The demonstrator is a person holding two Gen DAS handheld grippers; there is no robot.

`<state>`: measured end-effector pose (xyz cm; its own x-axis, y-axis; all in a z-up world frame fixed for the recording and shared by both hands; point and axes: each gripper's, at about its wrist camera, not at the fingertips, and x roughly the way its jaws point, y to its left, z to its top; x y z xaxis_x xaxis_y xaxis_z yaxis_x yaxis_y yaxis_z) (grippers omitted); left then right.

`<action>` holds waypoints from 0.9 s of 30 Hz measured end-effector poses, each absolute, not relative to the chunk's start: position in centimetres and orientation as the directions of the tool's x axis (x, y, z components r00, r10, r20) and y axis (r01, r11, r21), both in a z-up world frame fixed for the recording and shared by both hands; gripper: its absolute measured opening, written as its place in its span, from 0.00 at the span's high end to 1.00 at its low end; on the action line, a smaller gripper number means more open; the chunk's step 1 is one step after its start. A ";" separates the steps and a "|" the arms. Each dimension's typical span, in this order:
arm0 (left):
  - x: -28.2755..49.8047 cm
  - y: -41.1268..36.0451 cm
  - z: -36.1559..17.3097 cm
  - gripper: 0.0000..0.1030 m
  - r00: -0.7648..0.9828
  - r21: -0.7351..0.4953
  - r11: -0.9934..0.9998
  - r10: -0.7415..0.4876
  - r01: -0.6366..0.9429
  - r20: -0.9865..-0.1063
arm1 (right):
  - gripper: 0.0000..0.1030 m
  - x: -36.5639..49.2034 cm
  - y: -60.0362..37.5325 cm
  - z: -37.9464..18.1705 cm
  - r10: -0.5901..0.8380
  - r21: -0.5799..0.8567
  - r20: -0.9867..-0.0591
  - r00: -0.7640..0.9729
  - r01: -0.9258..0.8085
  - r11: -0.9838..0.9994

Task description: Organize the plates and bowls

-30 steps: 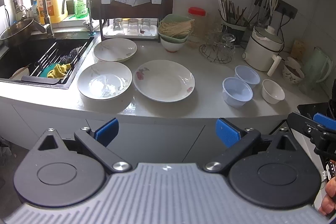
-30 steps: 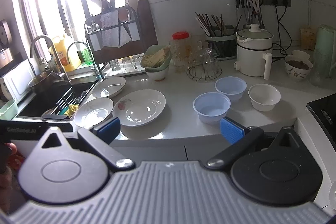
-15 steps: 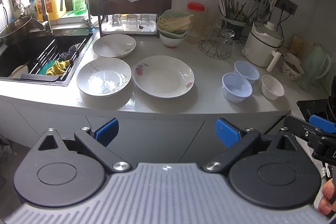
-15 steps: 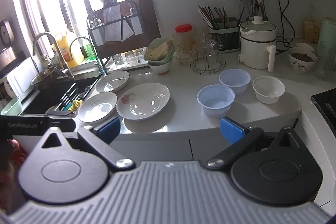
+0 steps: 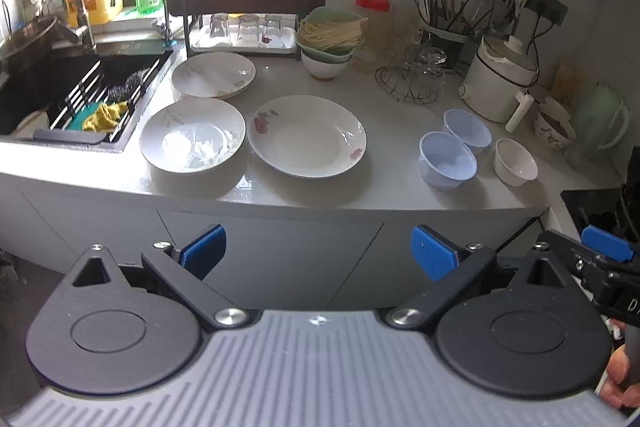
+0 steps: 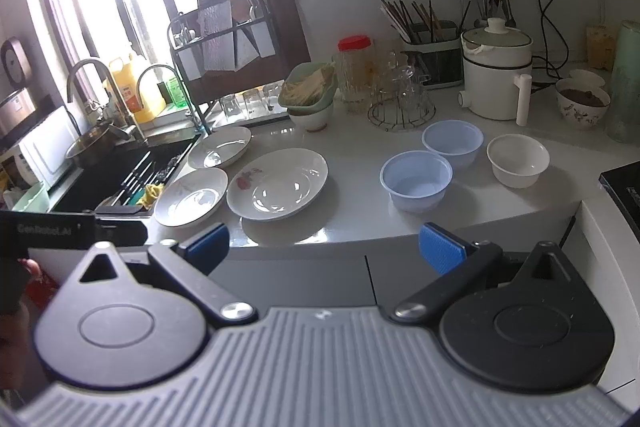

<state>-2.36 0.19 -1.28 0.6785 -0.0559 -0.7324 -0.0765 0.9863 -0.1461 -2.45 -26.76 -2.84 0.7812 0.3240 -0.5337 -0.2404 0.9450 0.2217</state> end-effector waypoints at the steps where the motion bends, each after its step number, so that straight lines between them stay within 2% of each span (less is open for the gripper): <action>1: -2.3 0.3 -1.3 0.02 0.677 -0.153 0.985 -0.056 -0.085 -0.734 | 0.00 -2.4 -26.7 -2.8 0.325 0.221 -0.534 0.781 -0.242 0.945; 27: -0.1 -0.9 -1.4 0.02 0.649 -0.161 0.985 -0.088 -0.055 -0.755 | 0.00 -1.2 -27.5 -2.7 0.366 0.265 -0.527 0.767 -0.261 0.928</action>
